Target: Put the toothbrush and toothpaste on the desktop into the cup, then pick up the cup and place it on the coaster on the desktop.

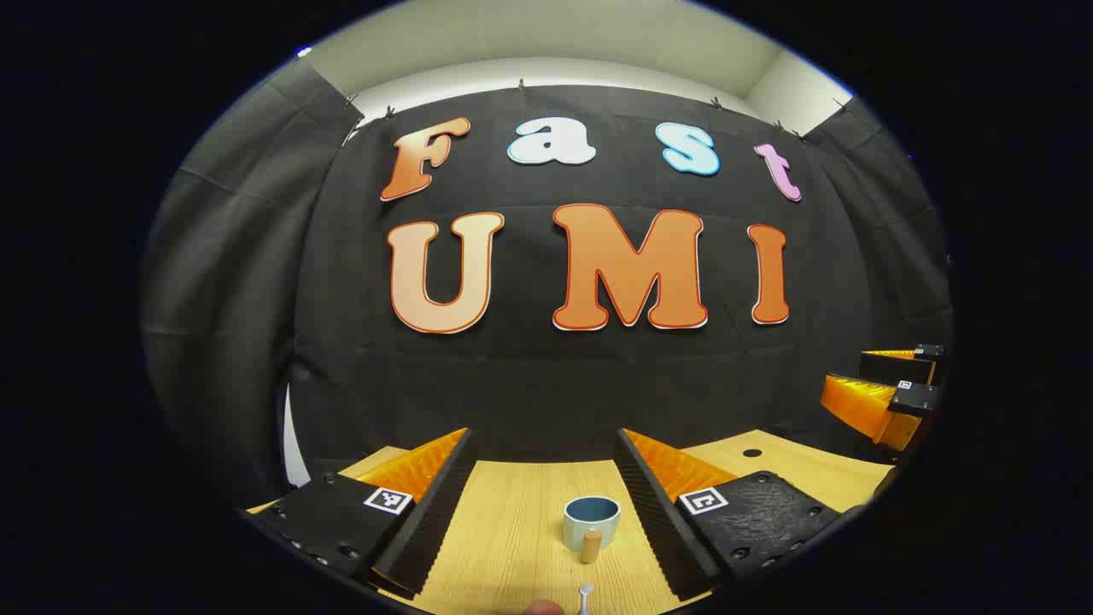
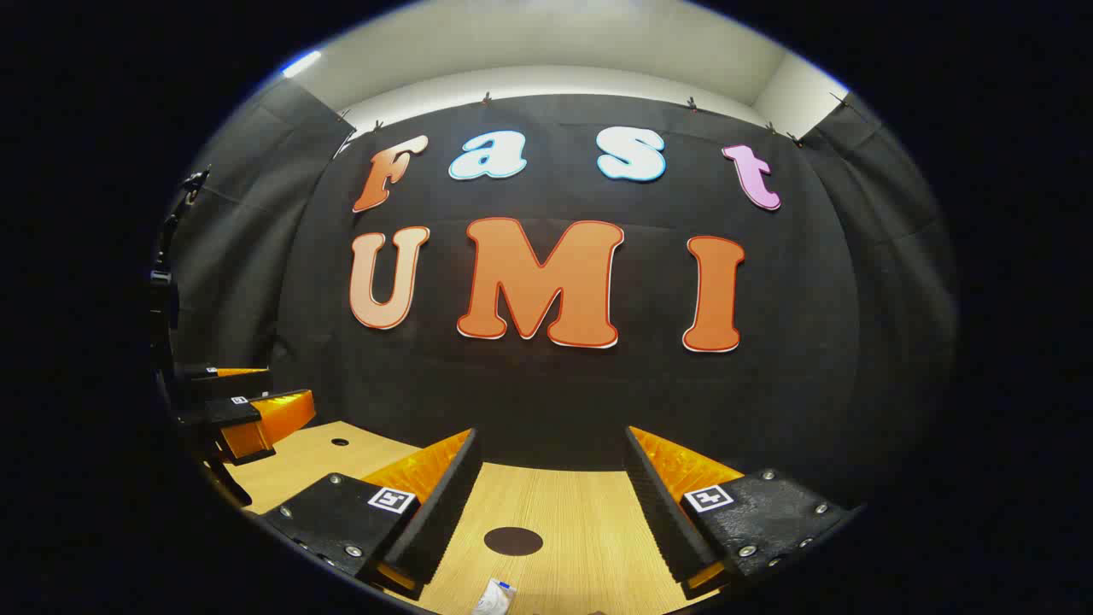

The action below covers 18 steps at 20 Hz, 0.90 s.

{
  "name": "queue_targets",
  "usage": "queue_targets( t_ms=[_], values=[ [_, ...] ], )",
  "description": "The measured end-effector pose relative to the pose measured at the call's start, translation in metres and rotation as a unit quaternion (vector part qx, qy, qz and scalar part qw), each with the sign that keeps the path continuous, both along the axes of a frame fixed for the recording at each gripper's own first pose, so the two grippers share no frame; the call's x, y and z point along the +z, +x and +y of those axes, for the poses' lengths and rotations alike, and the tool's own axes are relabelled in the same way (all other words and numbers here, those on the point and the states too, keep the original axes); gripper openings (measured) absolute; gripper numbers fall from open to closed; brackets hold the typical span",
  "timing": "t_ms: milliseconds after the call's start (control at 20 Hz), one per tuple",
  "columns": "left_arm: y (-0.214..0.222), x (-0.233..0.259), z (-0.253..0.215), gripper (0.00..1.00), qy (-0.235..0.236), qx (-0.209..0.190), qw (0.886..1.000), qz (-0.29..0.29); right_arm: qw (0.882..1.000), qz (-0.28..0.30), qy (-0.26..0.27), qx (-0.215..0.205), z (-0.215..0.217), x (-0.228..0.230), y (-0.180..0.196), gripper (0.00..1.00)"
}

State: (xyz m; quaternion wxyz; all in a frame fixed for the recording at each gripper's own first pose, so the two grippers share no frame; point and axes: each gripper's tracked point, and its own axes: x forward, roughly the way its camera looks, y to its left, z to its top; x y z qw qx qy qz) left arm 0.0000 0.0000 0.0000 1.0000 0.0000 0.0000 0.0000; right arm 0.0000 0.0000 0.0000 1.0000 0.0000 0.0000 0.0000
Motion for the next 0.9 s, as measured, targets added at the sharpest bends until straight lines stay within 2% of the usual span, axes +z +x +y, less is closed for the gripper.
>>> queue_targets(
  t_ms=[500, 650, 900],
  values=[
    [0.014, 0.002, 0.004, 0.97, -0.003, -0.006, 1.000, 0.011, 0.999, 0.036, 0.000, 0.025, 0.006, -0.013, 0.009, 0.99],
    [0.019, 0.008, -0.007, 0.97, -0.007, -0.023, 1.000, 0.015, 0.999, 0.032, 0.006, 0.038, 0.011, -0.006, 0.009, 0.99],
    [0.019, 0.010, -0.012, 0.96, 0.008, -0.024, 0.999, 0.022, 0.997, 0.042, 0.003, 0.066, 0.021, -0.003, 0.010, 0.99]
  ],
)
